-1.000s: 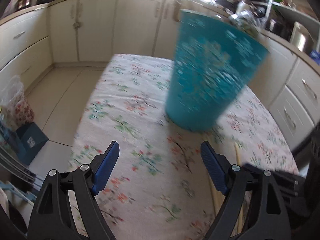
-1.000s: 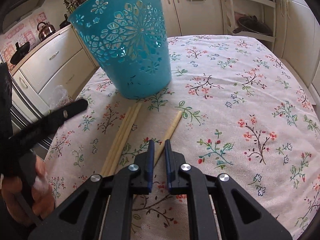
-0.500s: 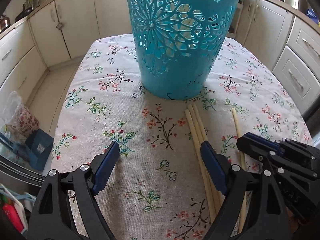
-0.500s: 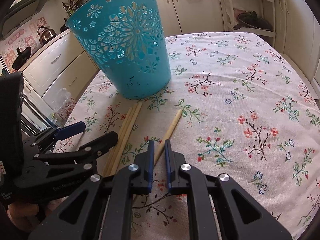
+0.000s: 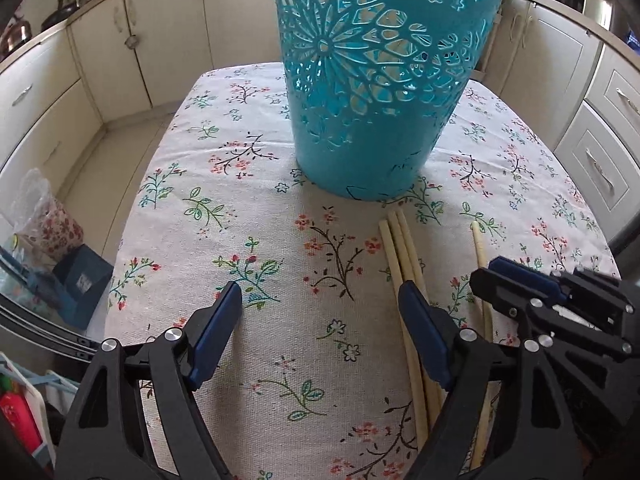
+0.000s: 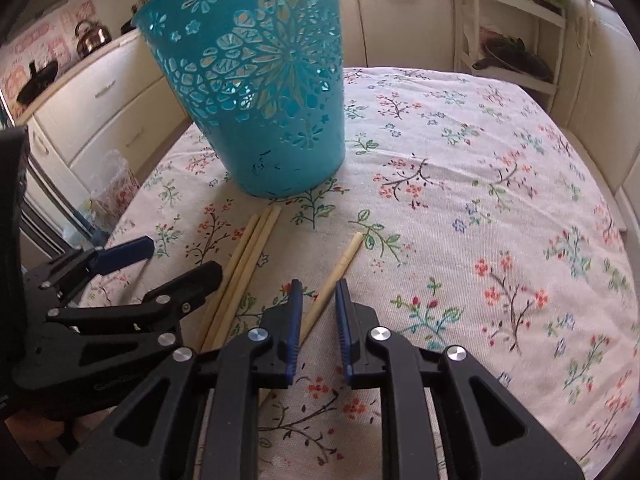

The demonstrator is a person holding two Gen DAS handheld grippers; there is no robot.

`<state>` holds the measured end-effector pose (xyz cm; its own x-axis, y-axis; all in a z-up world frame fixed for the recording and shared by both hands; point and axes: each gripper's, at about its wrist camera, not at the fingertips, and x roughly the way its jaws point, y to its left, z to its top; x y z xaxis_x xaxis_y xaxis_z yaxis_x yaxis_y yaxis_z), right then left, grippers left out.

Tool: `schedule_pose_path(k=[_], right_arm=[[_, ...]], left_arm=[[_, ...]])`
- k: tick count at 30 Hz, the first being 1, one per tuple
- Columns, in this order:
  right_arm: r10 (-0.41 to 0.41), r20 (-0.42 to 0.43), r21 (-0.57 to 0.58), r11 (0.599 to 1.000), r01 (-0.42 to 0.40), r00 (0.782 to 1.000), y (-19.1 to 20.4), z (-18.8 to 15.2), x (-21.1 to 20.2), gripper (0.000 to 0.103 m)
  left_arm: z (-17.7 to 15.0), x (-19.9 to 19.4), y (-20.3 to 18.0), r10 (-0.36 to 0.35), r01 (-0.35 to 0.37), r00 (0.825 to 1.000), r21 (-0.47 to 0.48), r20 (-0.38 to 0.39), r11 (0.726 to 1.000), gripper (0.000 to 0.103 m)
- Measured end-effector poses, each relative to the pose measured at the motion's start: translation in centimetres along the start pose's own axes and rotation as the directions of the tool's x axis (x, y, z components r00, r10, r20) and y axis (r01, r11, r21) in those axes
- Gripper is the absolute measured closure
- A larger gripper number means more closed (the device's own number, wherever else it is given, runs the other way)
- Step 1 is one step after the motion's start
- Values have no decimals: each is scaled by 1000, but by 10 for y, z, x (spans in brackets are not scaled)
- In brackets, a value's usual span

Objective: Organize utensils
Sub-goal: 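Move the left tool back to the bundle and grasp one stick, then lift the stick with the left tool and drop it into the teal basket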

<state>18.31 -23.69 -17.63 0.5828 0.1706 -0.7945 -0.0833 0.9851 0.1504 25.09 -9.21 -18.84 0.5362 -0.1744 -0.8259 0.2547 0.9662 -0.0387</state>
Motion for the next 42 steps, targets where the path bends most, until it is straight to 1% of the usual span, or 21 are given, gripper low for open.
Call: schedule_pose_path(k=[4,5,7,11,13,15,17,19,21,22,23,24,25,28,31,32,34,36,39,41,42], right_arm=[[-27,-23,-156,987,23,999,5,6,6,87],[-29,-32,-169,985,23,999,2,8,6,87],[-30,-40,-155,988,23,999,-7,9,5,87],[11,-24,-82,997,-13,1000,-23,8,3,87],[15,-10,-81,997,-16,1000,-22,9,5,87],[30,-6,-95,995,-31,1000,-18,12,8,87],[49,-7,-98,994,-49,999,-17,13,9,87],[36,-9,-76,996,-36,999,-19,13,8,87],[29,-8,-46,999,-29,1000,-26,13,6,87],[30,-5,-45,999,-30,1000,-28,13,6,87],[22,0,-60,998,-22,1000,-25,13,7,87],[17,2,-82,997,-17,1000,-20,12,7,87],[16,4,-112,994,-16,1000,-15,11,7,87],[24,4,-162,986,-23,1000,-6,8,6,87],[21,3,-114,993,-20,1000,-15,10,5,87],[33,3,-87,996,-33,999,-19,11,5,87],[45,5,-71,996,-45,999,-20,12,6,87],[54,6,-109,993,-53,999,-13,11,8,89],[70,3,-132,989,-70,998,-9,10,8,91],[62,4,-121,991,-61,998,-12,10,8,91],[55,2,-112,992,-55,998,-14,10,7,90]], left_arm=[[0,0,-2,-13,13,1000,0,-8,1000,27],[-1,0,-5,-15,15,1000,4,-8,1000,27],[-2,-1,-9,-14,14,1000,14,-8,1000,27],[-2,0,-10,-2,2,1000,5,-6,1000,29],[-1,2,-12,12,-12,1000,18,-6,1000,30],[-2,3,-16,38,-38,999,33,-3,999,34],[-2,2,-15,39,-39,999,25,2,999,37],[-1,2,-14,41,-41,999,25,7,999,45],[1,2,-16,34,-34,999,32,14,999,59],[2,2,-17,28,-29,999,37,17,999,64],[4,3,-18,24,-24,1000,43,19,999,75],[5,3,-20,6,-7,1000,47,19,999,91],[6,3,-19,-11,10,1000,39,17,999,97],[5,2,-11,-35,36,999,-31,21,999,98],[1,-1,0,-25,26,1000,-77,17,997,97],[2,-1,3,-35,35,999,-85,8,996,97],[5,1,-1,-24,23,1000,-59,-9,998,97],[9,3,-4,-32,32,999,-42,-12,999,97],[10,1,8,-79,81,997,-106,18,991,98],[8,0,14,-80,83,997,-132,24,988,98],[8,3,18,-76,76,997,-144,6,987,97]])
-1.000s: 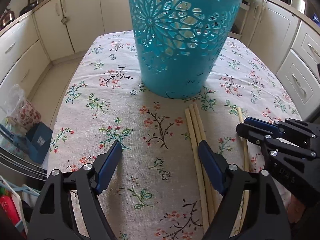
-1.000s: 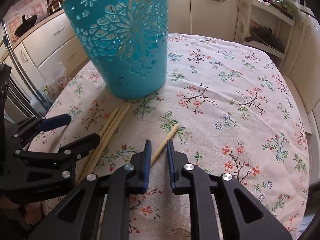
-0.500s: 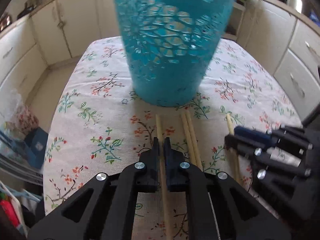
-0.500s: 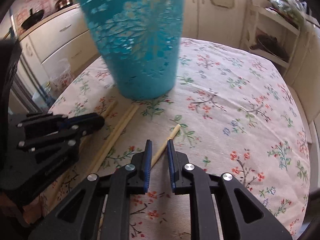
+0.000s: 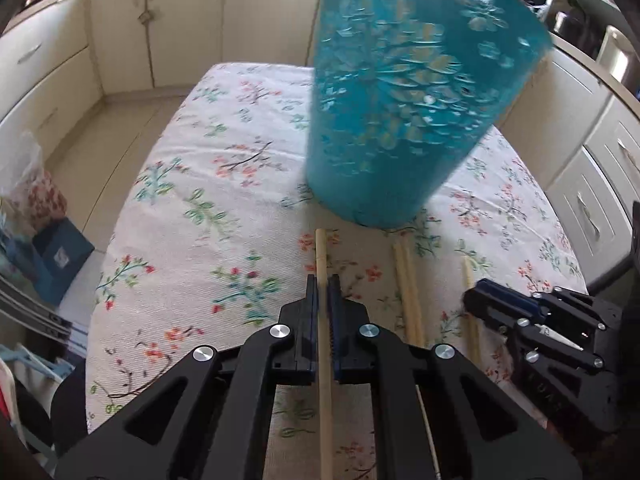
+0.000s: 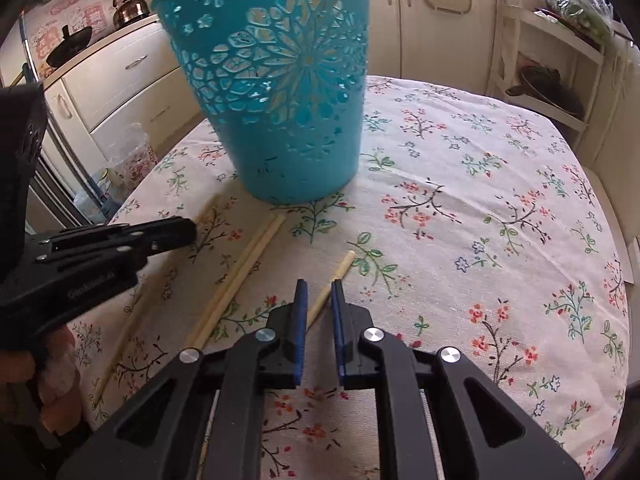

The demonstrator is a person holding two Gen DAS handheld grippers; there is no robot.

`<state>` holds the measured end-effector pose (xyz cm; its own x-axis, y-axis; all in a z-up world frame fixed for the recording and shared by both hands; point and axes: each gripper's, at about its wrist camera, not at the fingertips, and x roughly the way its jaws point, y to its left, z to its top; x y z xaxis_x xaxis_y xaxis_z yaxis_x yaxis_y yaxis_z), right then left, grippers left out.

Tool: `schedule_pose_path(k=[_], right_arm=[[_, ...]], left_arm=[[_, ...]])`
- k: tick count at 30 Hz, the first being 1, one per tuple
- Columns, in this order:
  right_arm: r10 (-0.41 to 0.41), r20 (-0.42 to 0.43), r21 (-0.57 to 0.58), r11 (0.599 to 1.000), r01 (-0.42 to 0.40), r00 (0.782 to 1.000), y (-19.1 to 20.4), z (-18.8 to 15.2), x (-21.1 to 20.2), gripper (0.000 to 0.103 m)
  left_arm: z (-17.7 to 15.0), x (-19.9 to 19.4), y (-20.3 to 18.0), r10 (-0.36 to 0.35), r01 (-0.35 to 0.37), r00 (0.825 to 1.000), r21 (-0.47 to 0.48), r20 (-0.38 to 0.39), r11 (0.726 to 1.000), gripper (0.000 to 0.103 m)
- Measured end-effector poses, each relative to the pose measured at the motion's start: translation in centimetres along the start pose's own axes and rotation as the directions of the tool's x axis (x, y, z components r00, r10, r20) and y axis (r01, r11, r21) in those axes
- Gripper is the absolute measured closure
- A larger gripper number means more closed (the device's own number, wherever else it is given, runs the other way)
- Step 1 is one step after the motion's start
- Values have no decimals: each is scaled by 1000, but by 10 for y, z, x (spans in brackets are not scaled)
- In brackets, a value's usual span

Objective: Organize utensils
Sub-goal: 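Lift the stick with the left tool and drop it into the teal basket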

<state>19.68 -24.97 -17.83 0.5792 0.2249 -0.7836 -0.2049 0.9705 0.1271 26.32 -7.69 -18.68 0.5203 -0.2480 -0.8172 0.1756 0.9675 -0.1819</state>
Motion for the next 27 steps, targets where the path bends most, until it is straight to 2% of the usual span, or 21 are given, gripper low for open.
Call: schedule_pose_path(k=[2,5,8,11,14,17,20,22,27], right_arm=[[8,0,27,1000,-8,1000,-2,2,2,86],[-12,7,2,1000,12,1000,3,2,3,85],[-7,4,-19,1000,7,1000,7,1,3,90],[19,2,4,1000,-19,1000,1,2,3,91],[33,16,27,999,-33,999,-3,1,3,91],[39,22,38,998,-40,999,-4,0,3,91],[39,25,40,998,-40,999,-5,0,3,91],[35,26,34,999,-36,999,-4,0,3,90],[40,28,19,999,-41,999,0,-2,1,83]], left_arm=[[1,2,3,-9,9,1000,-7,-7,1000,97],[3,5,-6,27,-26,1000,58,-13,998,97],[3,9,-12,43,-44,999,111,9,993,97],[5,5,-5,4,-5,1000,76,10,997,98],[8,-16,8,-69,68,994,24,83,997,98],[15,-50,17,-135,137,973,3,189,991,98],[29,-85,23,-175,182,943,2,284,983,98],[43,-106,24,-203,216,916,3,345,976,98],[73,-140,14,-238,251,864,30,444,967,98]])
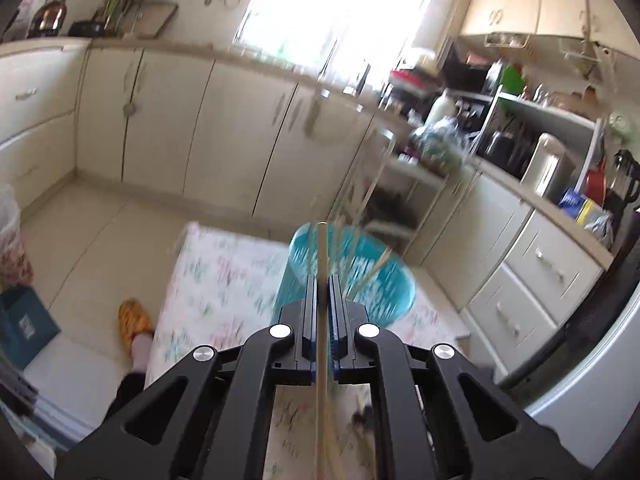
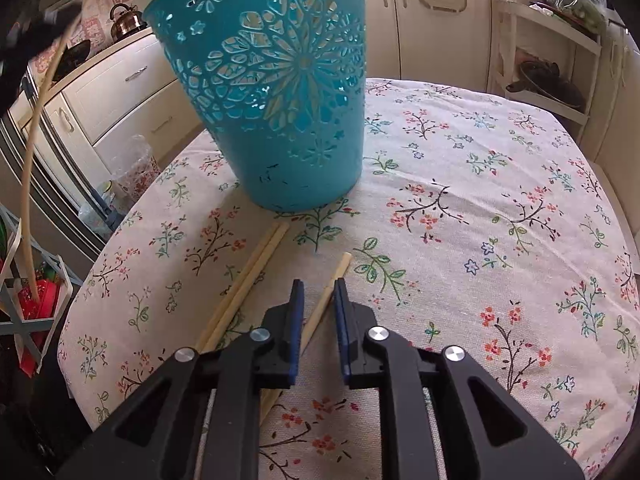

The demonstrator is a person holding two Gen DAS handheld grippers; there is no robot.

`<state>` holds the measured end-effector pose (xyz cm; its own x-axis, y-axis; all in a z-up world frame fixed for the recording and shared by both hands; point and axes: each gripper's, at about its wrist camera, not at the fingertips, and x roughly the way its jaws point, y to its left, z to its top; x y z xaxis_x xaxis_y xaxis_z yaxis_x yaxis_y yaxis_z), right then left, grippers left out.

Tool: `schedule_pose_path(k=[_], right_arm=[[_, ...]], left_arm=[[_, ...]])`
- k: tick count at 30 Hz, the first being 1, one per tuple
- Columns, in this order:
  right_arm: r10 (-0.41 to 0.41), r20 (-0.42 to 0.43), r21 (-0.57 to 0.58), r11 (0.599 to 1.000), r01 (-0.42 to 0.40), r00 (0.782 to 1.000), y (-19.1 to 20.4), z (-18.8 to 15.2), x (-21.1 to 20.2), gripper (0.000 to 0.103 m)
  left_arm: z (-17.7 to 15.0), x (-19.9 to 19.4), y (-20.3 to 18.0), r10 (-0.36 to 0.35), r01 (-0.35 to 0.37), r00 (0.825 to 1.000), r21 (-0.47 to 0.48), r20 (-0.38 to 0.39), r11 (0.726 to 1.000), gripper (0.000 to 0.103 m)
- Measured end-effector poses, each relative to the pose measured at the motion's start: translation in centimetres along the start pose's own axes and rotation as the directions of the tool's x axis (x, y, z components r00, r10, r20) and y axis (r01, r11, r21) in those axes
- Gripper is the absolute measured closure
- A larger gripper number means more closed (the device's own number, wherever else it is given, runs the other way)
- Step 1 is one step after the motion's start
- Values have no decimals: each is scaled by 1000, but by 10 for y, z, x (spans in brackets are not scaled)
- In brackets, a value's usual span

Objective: Organize utensils
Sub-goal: 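Lift the stick with the left tool and drop it into the teal basket, then grasp the loose wooden stick with the right tool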

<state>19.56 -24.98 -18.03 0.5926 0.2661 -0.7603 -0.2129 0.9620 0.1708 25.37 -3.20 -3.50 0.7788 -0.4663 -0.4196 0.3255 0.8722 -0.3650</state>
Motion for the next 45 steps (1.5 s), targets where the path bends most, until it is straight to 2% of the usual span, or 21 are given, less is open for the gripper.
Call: schedule_pose_path(k=[4,7,11,14,18,20,25,31,32,33,34,35,36,38,40,42,45], right_arm=[[-1,-1,-29,1000,1,1000,7,0,2,75],[-4,-2,-44,999,4,1000,10,1,3,73],[3,-2,-40,999,-4,1000,5,2,4,73],[7,-2,-40,999,-7,1000,5,2,4,72],[14,-3,-41,999,-14,1000,5,2,4,70],[17,-3,-39,999,-17,1000,5,2,4,70],[19,-3,-39,999,-19,1000,6,2,3,69],[22,-3,-39,999,-22,1000,5,2,3,68],[23,-3,-38,999,-23,1000,5,2,3,68],[25,-3,-36,999,-25,1000,4,2,3,68],[27,-3,-33,999,-27,1000,4,2,3,68],[35,-2,-22,999,-35,999,2,2,2,68],[38,-2,-10,999,-38,999,0,2,2,68],[34,0,9,999,-34,999,-2,1,1,68],[25,5,49,998,-26,1000,-4,0,-1,68],[-1,10,64,998,0,1000,-1,-1,-2,69],[-85,13,58,995,85,996,8,-3,-3,75]], left_arm=[[35,-2,-19,-24,23,997,20,79,1000,98],[59,-6,-33,-19,13,989,40,145,999,98],[84,0,-46,18,-30,974,51,226,998,98],[96,20,-50,69,-81,958,34,279,996,98],[94,51,-46,143,-153,943,8,300,988,98],[88,71,-41,176,-181,943,-7,281,983,98],[63,104,-28,207,-214,959,18,195,977,98],[38,107,-21,197,-205,976,88,91,975,96],[36,103,-20,198,-206,976,93,91,974,89],[34,93,-18,200,-208,975,93,94,974,77],[32,85,-16,201,-210,974,89,102,974,70],[30,76,-14,205,-215,972,82,115,973,56],[26,62,-10,217,-228,967,74,132,971,48],[14,39,1,237,-248,960,57,147,967,42],[-4,27,16,264,-271,956,38,126,962,39],[-24,26,33,293,-295,954,19,70,955,37],[-59,41,63,315,-318,947,-38,-63,947,37]])
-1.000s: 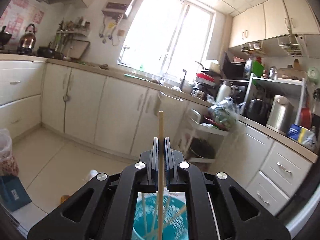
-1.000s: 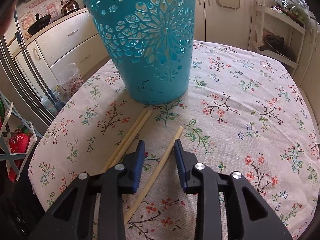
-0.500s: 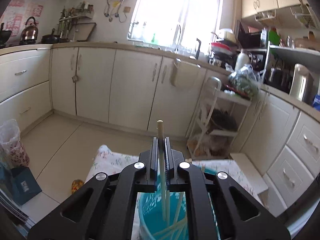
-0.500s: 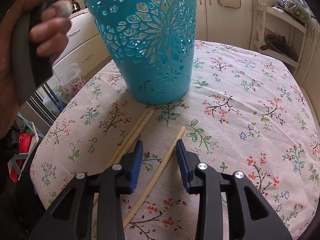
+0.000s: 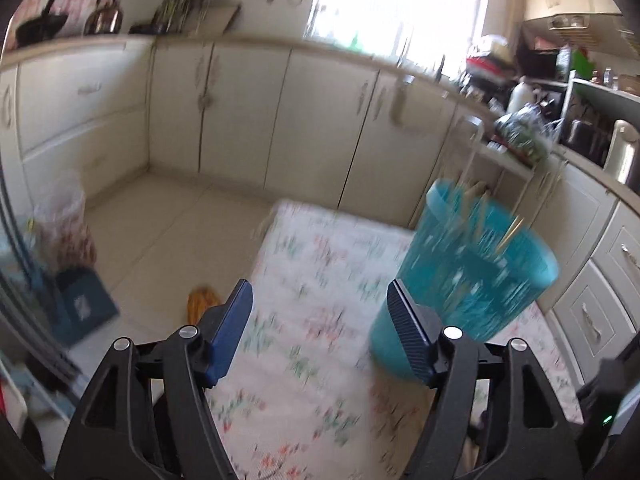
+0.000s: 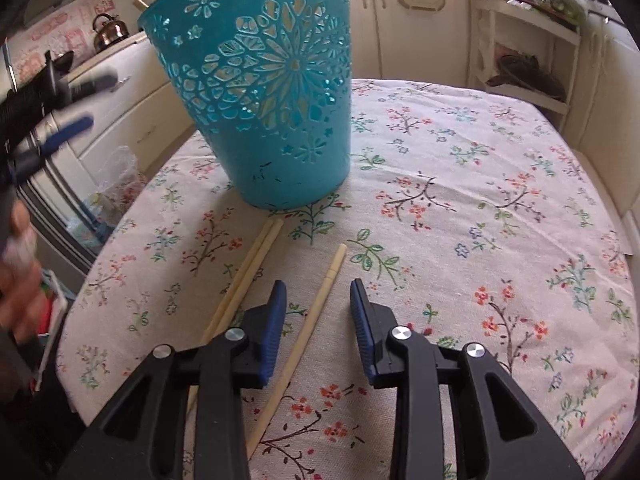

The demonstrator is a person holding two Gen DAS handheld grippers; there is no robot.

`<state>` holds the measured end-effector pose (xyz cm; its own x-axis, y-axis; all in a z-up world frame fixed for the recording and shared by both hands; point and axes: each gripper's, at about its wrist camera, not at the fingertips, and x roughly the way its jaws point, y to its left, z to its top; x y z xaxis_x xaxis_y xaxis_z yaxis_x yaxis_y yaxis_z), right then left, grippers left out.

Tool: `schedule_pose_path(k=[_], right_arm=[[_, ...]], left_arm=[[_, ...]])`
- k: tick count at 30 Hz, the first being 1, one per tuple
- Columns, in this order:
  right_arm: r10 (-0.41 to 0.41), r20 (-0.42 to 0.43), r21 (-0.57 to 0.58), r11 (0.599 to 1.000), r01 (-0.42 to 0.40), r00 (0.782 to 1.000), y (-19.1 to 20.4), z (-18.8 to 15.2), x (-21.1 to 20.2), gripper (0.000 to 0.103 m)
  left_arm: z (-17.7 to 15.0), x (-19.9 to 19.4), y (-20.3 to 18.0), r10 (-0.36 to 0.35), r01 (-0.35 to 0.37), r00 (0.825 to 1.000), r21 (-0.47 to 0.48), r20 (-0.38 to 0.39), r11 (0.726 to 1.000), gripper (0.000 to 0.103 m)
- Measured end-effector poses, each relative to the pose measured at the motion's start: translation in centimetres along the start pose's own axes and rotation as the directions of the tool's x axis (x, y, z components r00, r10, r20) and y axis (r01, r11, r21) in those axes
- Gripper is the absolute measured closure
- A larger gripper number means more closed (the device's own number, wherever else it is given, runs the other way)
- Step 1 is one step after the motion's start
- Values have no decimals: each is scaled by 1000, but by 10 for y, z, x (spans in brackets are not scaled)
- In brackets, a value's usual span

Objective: Organize utensils
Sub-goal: 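Grasp the loose wooden stick with the right tool, then lift the stick with the right tool and drop it into the teal basket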

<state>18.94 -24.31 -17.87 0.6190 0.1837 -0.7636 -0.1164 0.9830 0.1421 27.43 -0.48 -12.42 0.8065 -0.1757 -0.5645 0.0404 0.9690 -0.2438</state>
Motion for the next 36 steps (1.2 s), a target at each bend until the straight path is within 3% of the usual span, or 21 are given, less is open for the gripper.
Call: schedule_pose_path(k=[6,8,10,14,19,22,26,32,36], right_arm=[[-134,8,-57,989,135,991,19,-9,-3,77],[-138,7,-67,988,139,990,23,-12,-5,81],[-112,-4,-71,991,111,994,23,-13,-6,93],[-57,-48,-17,998,57,997,14,-8,-6,94],[-95,-62,-100,991,88,994,24,-10,-8,95],[-36,-52,14,999,37,998,9,-11,-9,97],[108,-5,182,978,-105,994,-16,-16,-21,97],[267,140,280,913,-297,954,-33,-12,-56,97],[310,221,286,886,-365,925,-32,2,-80,97]], left_arm=[[-33,22,-2,-4,9,995,41,-102,999,33],[-38,25,-3,-10,17,993,59,-122,998,27],[-40,28,-5,-20,29,990,62,-138,998,17],[-39,37,4,-55,57,983,4,-178,998,15],[-40,44,8,-76,71,977,-32,-198,997,15],[-40,44,7,-80,77,976,-20,-203,997,15],[-40,44,5,-83,81,975,-16,-208,997,15],[-39,45,8,-83,77,975,-38,-207,996,15],[-39,45,7,-75,71,976,-26,-203,997,15]])
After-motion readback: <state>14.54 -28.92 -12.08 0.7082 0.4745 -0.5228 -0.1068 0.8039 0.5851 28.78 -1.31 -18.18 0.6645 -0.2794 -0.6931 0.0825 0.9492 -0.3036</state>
